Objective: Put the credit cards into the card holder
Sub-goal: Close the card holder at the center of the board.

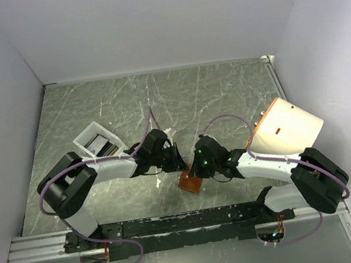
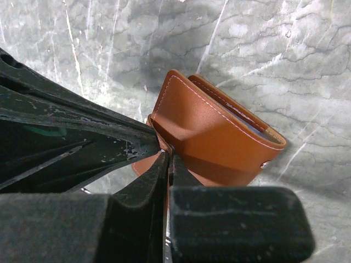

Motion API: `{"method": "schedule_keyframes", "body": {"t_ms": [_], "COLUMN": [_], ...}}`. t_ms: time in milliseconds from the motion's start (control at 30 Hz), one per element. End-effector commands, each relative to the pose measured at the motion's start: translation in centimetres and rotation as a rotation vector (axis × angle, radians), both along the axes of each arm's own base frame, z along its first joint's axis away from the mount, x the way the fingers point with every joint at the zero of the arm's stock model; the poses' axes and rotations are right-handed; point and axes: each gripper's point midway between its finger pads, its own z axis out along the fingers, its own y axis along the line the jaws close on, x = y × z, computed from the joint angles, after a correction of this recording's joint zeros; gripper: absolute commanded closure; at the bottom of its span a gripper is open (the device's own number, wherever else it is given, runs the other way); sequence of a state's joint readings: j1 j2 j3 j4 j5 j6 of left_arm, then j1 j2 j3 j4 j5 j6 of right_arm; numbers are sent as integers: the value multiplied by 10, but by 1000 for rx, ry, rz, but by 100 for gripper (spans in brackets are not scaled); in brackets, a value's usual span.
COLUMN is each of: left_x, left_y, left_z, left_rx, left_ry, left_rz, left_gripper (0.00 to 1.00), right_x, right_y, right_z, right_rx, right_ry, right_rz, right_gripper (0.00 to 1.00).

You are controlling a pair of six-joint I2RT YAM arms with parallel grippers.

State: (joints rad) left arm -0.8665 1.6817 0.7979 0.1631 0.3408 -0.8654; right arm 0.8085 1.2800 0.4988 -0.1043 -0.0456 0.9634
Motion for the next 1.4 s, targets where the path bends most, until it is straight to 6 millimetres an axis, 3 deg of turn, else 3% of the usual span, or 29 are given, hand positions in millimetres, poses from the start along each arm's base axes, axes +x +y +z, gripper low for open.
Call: {"method": "schedule_keyframes", "body": {"t_ms": [0,300,1100,1267,1367], "left_x": [-4,-13,-25,-33,-34], "left_y": [-6,0,7,12,11], "left_z": [2,-16,-17,-31,-31], "left_rx": [-22,44,182,220,211], "left_ry": [-14,12,-63,-37,-32], "left_rz": [-51,-56,-61,-82,-80], "left_gripper": [93,93,93,93,93], "right_x": [-13,-15,-31,-30,-20], "right_y": [-30,-35,-66,-70,-60], "right_z": [-33,-39,-70,-69,-55], "right_rx": [-95,-92,-190,-212,-180], "right_ry": [95,133,247,243,197], "right_rz": [-35,-47,-98,-99,-62], "right_gripper": [100,100,100,100,100]}}
